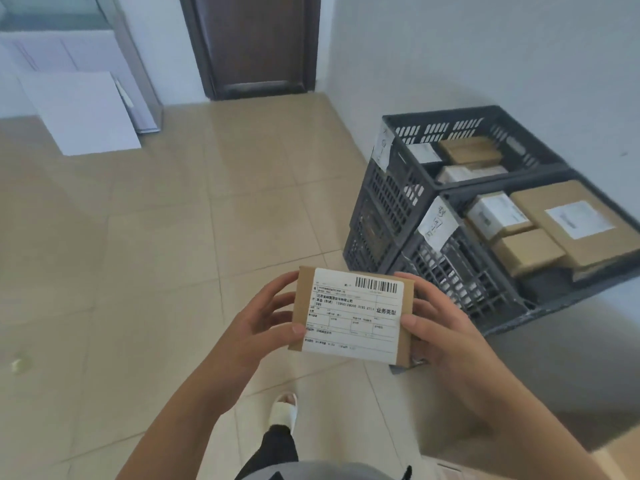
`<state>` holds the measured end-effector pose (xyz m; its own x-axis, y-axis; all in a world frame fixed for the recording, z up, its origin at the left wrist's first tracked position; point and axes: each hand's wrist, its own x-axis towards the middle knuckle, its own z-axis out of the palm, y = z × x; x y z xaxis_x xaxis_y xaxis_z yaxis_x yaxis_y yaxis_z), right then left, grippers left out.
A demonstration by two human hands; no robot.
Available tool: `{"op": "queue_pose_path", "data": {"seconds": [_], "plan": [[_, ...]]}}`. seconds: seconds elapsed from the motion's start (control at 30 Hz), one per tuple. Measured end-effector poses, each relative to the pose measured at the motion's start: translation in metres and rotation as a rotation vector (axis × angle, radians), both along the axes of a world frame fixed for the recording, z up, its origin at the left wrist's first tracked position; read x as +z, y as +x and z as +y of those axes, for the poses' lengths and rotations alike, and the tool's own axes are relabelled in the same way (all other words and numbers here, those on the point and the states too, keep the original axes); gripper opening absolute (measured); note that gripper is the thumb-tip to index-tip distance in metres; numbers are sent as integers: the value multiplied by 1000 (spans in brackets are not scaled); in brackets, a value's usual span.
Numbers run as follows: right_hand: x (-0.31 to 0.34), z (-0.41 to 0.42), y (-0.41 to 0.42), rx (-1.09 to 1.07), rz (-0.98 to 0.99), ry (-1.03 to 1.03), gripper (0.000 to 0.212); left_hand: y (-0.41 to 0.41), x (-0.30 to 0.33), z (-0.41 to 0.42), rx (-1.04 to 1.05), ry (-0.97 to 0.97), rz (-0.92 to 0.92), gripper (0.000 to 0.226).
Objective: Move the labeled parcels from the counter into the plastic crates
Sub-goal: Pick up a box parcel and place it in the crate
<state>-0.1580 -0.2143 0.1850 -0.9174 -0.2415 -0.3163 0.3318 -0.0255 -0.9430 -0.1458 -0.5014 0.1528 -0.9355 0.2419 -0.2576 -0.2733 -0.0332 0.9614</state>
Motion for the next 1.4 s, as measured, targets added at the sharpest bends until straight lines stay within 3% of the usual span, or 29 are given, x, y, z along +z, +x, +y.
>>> {"op": "queue_pose_path", "data": {"seconds": [0.17,0.43,0.77,0.83,0.9,1.0,1.1,1.27,1.4], "plan": [[4,-22,-65,-135,-1,23,58,-114,8,-23,-177,2,-2,72],[-14,-6,-157,-402,-50,-20,47,-273,5,6,-458,-84,15,73],[-34,27,-336,-547,-72,-50,25,-475,17,63,-500,-159,-34,75],[-35,31,-367,-566,-55,53,27,-511,14,71,-466,-180,-38,78],[-32,33,-394,-560,0,322,37,-541,8,80,-408,-212,-27,73],[-18,27,-430,-395,110,784,71,-584,-5,97,-399,-243,-20,64],[-10,22,-470,-200,119,1118,102,-628,-16,121,-506,-232,-21,61],[-12,32,-535,-220,-32,1361,102,-694,-30,173,-657,-189,-53,61],[-19,58,-568,-350,-158,1374,102,-742,-37,208,-841,-191,-104,59]]}}
